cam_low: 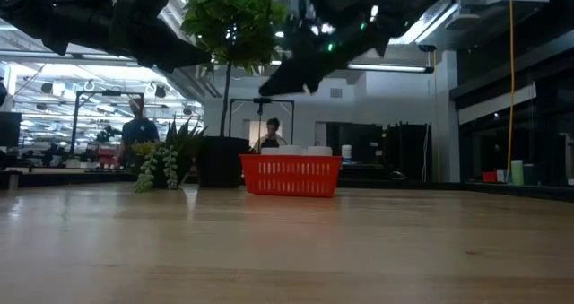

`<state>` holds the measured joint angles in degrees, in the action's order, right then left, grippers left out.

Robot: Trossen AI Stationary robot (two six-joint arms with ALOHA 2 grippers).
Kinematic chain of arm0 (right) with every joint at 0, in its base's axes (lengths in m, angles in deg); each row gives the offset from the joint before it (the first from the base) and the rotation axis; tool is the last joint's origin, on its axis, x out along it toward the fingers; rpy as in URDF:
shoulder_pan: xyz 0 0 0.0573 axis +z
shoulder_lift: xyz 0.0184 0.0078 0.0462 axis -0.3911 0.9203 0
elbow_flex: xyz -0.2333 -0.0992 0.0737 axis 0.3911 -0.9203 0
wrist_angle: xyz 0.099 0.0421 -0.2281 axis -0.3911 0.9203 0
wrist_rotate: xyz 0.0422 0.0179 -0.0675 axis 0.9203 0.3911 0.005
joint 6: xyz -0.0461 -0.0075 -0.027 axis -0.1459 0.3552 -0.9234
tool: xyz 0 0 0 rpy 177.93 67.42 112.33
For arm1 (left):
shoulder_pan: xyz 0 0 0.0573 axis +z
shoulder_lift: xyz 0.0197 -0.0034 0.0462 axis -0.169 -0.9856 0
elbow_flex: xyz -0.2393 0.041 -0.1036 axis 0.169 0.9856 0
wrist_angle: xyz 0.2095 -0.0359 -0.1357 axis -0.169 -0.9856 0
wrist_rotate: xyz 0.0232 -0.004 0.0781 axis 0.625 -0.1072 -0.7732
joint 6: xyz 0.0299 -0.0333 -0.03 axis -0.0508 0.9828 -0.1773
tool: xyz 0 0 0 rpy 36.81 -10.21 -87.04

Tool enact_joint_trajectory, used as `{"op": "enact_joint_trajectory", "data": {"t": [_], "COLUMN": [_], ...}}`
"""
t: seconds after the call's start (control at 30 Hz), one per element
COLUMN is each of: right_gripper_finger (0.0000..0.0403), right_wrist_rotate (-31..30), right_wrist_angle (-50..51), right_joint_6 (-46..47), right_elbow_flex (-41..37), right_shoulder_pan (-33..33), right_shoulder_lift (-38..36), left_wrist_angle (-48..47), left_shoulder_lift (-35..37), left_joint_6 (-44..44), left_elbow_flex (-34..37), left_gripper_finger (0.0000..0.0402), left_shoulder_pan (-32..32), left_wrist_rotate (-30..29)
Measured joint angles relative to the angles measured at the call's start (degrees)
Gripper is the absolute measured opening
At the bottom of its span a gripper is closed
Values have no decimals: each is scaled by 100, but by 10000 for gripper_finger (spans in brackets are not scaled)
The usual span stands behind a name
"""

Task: Pick and place pill bottles into a basket
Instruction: Put the white medicine bottle into the red bin

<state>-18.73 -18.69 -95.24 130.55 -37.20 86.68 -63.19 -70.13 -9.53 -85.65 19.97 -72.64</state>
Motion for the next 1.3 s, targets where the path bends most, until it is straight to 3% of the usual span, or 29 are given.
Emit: {"op": "enact_joint_trajectory", "data": {"t": [0.07, 0.13, 0.3, 0.4, 0.6, 0.77, 0.93, 1.13, 1.3], "right_gripper_finger": [39, 13, 12, 4, 11, 11, 12, 12, 12], "right_wrist_rotate": [25, -2, -886, -1031, -1266, -1618, -1640, -1643, -1640], "right_wrist_angle": [0, -69, -380, -549, -886, -987, -1050, -1078, -1074], "right_joint_6": [12, 27, 131, 55, 398, 355, 524, 652, 653], "right_elbow_flex": [-98, -257, -970, -1370, -1838, -1908, -1908, -1908, -1908], "right_shoulder_pan": [49, 122, 467, 692, 1010, 1140, 1148, 1279, 1459], "right_shoulder_lift": [-241, -454, -979, -1250, -1670, -1709, -1711, -1711, -1711], "left_wrist_angle": [0, 0, 2, 19, 40, -163, -337, -348, -962], "left_shoulder_lift": [0, 0, 0, 0, 2, -11, -11, -14, -34], "left_joint_6": [7, 12, 197, 291, 611, 887, 711, 756, 1074], "left_elbow_flex": [0, 0, 0, 0, -2, -2, -2, -2, -243], "left_gripper_finger": [2, 2, 16, 39, 120, 191, 237, 250, 251], "left_shoulder_pan": [0, -8, -57, -133, -447, -805, -1199, -1795, -2870], "left_wrist_rotate": [0, 12, 79, 375, 1088, 1100, 1101, 689, -619]}}
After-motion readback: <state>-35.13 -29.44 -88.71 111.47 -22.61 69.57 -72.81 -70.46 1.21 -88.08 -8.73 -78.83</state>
